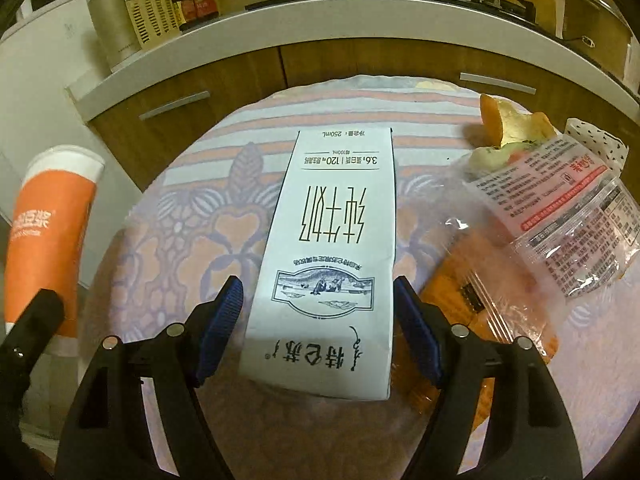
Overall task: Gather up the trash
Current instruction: 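Grasp the white milk carton with the right gripper while the left holds the cup, then carry the cup and carton over the blue basket and release both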
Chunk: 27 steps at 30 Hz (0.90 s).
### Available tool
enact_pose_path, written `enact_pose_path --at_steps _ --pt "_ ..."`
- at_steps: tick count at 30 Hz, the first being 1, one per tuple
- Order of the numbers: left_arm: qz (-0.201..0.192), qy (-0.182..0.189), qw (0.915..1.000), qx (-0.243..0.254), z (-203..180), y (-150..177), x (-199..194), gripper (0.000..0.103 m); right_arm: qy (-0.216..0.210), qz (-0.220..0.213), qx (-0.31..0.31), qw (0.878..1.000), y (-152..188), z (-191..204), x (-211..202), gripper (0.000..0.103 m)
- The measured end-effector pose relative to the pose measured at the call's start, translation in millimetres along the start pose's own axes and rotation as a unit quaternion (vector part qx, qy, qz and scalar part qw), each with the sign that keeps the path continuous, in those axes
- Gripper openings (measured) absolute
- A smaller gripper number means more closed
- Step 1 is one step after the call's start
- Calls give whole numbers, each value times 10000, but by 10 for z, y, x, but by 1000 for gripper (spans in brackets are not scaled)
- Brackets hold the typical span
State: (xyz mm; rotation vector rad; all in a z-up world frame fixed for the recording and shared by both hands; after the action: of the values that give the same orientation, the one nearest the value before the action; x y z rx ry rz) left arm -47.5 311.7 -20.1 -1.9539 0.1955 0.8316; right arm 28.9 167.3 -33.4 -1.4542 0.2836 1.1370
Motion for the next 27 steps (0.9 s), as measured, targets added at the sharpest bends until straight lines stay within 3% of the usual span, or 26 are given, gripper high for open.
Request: enact_pose_path --at_steps 2,4,9,17,23,27 --pt "-1 3 10000 12 -32 3 -3 56 20 -13 -66 10000 13 -4 -11 55" --pt "-7 11 10000 3 -51 0 -7 56 -84 -32 -109 9999 26 -17 -48 51" --pt "-91 3 10000 11 -138 1 -83 56 -378 -220 -143 9989 40 -64 -248 51" --pt "-291 112 9992 240 -521 -22 -251 56 -580 -946 -227 9936 -70 -270 -883 51" --pt "-358 383 9969 582 -1122 -18 -297 56 -189 -1595 -41 9870 -124 -857 -1373 51" --pt "-379 650 9934 861 -1604 59 -292 56 54 -1783 195 9838 -120 -1390 -1594 51"
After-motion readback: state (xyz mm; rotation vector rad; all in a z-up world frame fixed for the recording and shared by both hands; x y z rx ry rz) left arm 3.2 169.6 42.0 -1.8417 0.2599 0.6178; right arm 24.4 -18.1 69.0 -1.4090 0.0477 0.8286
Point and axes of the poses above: each gripper's, at about its wrist camera, not at the fingertips, and x roughly the way its jaws point, z to its left, y to its underside, the point moved 1 cm from there along x, roughly the way its jaws point, and after that the axes turned 3 degrees about -y, right-handed, at the moved point
